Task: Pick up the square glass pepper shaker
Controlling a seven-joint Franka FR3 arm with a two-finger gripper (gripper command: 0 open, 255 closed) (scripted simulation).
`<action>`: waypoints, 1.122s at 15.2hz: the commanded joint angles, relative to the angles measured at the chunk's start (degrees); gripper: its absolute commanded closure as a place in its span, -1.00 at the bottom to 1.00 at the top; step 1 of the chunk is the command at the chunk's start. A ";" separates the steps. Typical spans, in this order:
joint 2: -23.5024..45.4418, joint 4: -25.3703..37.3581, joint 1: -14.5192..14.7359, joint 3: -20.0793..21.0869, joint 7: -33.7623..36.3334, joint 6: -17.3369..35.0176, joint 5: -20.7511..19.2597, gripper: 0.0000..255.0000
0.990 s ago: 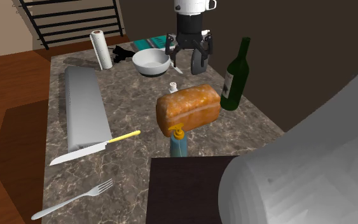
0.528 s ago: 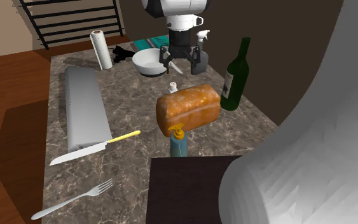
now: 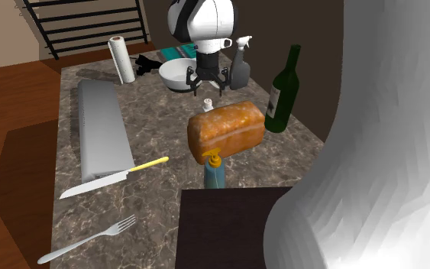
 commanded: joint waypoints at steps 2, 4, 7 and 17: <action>2.81 1.84 0.30 -0.28 0.11 0.96 -0.28 -1.00; 3.92 2.00 0.40 -0.41 0.15 1.90 -0.44 -1.00; 5.63 2.34 0.56 -0.62 0.21 3.26 -0.66 -1.00; 6.06 2.55 0.65 -0.66 0.27 3.48 -0.71 1.00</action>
